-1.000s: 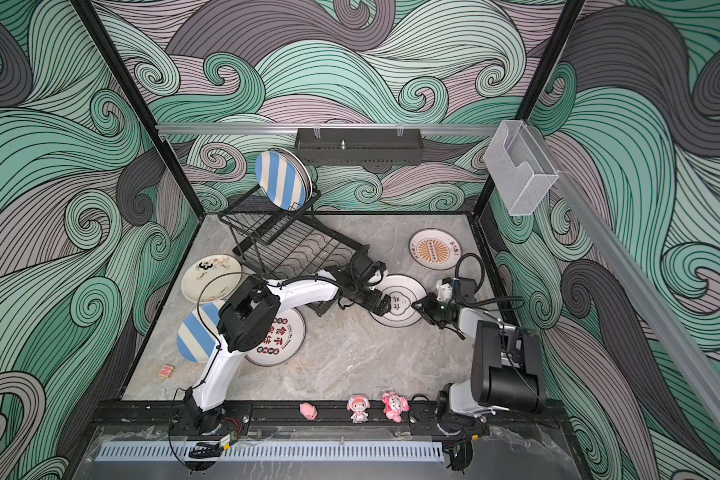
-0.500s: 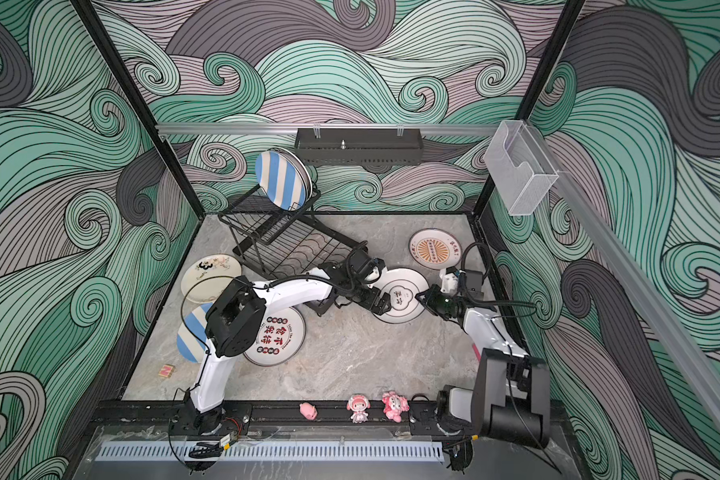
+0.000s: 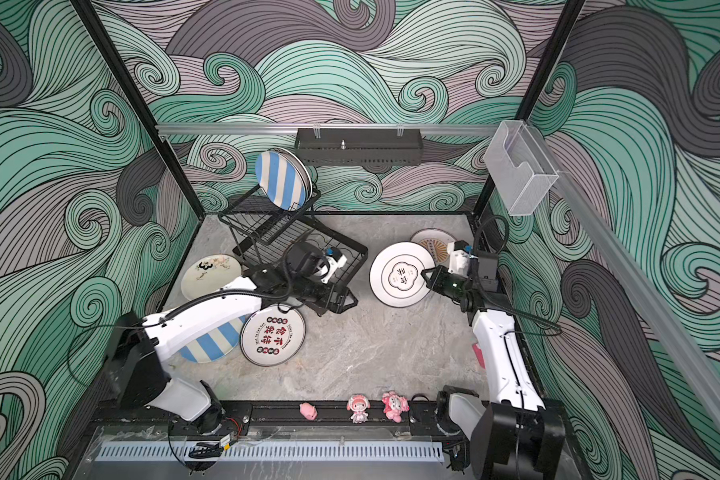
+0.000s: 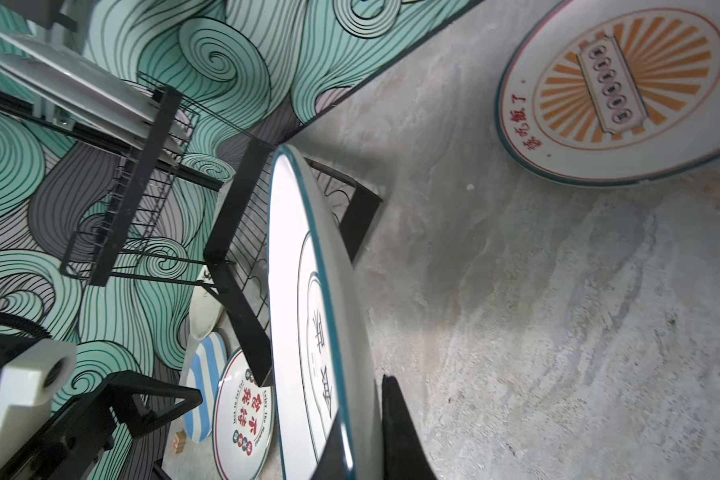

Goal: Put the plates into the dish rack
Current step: 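Lift the green-rimmed plate upright with the right gripper while the left gripper withdraws, then lower the held green-rimmed plate into the rack slots beside the striped plate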

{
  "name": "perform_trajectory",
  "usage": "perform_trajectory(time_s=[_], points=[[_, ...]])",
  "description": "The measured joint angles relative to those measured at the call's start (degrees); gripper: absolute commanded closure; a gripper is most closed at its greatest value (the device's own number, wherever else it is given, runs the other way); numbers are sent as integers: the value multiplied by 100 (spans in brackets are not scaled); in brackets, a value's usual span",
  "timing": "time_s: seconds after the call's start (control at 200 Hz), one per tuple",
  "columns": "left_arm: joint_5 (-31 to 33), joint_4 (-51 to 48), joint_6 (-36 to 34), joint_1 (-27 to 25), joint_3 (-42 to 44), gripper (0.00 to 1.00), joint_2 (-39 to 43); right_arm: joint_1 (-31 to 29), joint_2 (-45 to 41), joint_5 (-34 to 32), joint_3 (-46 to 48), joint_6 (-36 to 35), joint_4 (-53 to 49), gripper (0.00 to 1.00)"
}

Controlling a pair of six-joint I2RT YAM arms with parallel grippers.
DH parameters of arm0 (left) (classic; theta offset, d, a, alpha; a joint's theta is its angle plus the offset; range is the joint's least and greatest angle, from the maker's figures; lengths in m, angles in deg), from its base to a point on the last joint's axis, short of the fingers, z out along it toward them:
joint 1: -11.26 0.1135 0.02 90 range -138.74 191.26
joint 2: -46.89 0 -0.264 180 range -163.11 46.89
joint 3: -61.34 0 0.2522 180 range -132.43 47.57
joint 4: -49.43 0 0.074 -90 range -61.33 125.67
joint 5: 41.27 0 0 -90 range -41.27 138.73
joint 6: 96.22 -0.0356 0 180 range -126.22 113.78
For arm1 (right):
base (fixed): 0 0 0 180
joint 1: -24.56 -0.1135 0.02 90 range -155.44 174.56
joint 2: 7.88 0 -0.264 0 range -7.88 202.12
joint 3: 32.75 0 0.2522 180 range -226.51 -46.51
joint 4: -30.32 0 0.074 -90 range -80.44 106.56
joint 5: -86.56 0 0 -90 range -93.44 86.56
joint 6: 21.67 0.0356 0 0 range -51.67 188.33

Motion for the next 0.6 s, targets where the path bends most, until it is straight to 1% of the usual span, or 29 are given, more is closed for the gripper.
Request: perform_trajectory(time_s=[0.1,0.18,0.285,0.37,0.46,0.535,0.6], points=[[160,-103,37,529,688,1,1005,-619,136,-98,-625,4,-9,93],[219,-127,103,929,1176,1,1759,-1193,402,-201,-1318,-24,-2,93],[293,-229,164,1534,1620,1,2479,-1788,861,-350,-2199,-46,61,94],[317,-299,164,2083,1797,2,2730,-2105,1290,-483,-2841,-61,164,95],[284,-348,160,2632,1921,1,2771,-2437,1862,-673,-3578,-107,210,97],[236,-380,136,2970,2026,1,2756,-2743,2406,-859,-4317,-262,138,97],[214,-413,107,3139,2103,1,2745,-3003,2889,-1008,-4983,-424,44,96]])
